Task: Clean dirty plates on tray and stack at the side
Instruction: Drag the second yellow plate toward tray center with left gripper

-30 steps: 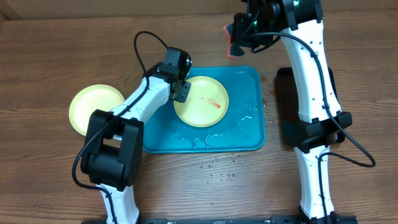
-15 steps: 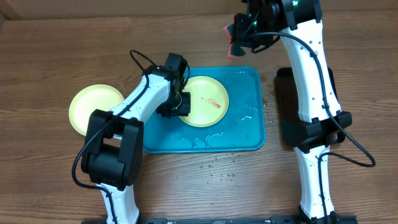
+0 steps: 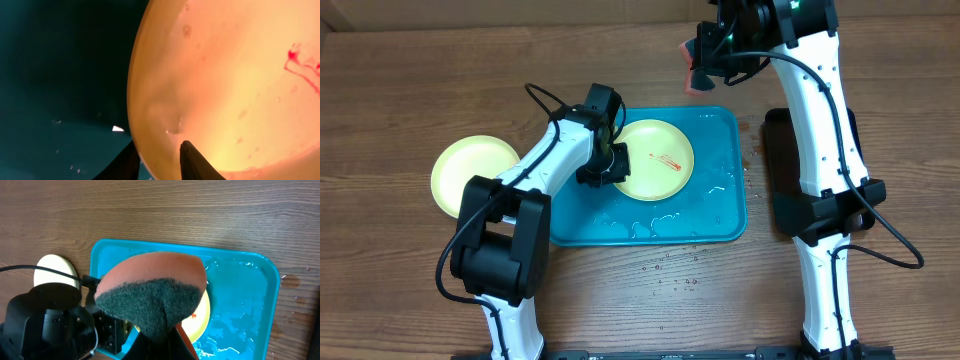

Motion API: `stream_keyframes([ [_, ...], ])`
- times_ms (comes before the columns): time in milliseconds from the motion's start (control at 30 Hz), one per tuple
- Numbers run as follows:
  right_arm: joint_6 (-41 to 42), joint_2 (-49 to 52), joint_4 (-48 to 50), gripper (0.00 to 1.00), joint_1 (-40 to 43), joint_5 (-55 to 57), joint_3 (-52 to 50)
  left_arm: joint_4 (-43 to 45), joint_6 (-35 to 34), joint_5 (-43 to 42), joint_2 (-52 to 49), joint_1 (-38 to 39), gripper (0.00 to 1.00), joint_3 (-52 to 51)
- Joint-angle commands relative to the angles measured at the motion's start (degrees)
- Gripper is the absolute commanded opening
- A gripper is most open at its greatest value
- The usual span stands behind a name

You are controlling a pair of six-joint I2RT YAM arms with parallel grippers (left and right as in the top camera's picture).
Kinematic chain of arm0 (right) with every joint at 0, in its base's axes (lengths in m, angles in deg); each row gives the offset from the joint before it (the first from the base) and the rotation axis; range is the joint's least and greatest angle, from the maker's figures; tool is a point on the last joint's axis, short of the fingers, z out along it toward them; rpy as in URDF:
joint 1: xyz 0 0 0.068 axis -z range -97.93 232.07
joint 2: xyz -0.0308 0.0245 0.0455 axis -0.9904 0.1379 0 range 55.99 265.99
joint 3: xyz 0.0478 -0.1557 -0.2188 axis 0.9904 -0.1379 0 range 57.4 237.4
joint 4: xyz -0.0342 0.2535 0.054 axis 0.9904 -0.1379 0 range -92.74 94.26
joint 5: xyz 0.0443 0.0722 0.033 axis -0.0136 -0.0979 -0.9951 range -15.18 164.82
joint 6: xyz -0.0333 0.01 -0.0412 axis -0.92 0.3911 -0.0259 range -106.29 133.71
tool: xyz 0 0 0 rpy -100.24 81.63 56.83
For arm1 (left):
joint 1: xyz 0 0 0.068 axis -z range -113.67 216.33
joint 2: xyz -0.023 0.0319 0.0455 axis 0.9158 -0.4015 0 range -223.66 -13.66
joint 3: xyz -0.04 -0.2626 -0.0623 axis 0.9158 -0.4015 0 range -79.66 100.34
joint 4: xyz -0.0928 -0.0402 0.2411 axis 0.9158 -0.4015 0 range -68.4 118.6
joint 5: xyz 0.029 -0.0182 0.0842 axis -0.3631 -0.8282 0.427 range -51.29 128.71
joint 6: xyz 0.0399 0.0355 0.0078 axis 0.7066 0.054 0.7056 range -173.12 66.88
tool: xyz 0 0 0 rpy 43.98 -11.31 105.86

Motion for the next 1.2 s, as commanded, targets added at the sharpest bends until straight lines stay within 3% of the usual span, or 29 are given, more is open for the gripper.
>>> stream_keyframes([
  [0,-0.17,-0.90,0.20,0.04,0.11,0.33,0.02,1.29,-1.29,-0.61,-1.09,0.55,0.28,-2.14],
  [100,-0.17,-0.90,0.20,0.04,0.11,0.33,0.02,1.92,-1.27,-0.57,-1.09,0.48,0.23,-2.78],
  [233,-0.17,-0.90,0.20,0.04,0.11,0.33,0.02,2.51,-1.22,1.60,-1.09,0.48,0.04,-2.78],
  [333,-0.17,-0.90,0.20,0.04,0.09,0.33,0.02,3.23,0.17,4.94,-1.09,0.39,0.04,-2.78],
  [467,-0.22,-0.72,0.20,0.04,-0.24,0.35,0.02,5.31,8.76,7.04,-1.09,0.00,0.04,-2.78],
  [600,-0.44,-0.04,0.17,0.04,-1.42,0.52,0.02,6.73,9.11,13.14,-1.09,-1.11,0.04,-2.78],
  [800,-0.39,1.75,0.17,0.04,-4.35,4.92,-0.79,8.50,9.33,13.68,-1.09,-3.89,0.04,-2.75],
  [900,-0.39,2.47,0.20,0.04,-5.66,6.27,-3.61,8.50,9.64,10.69,-1.09,-5.27,0.04,-2.71],
  [1167,-0.37,2.54,6.51,0.04,-7.91,8.50,-20.39,8.33,14.58,-7.85,-1.09,-8.74,0.04,-2.71],
])
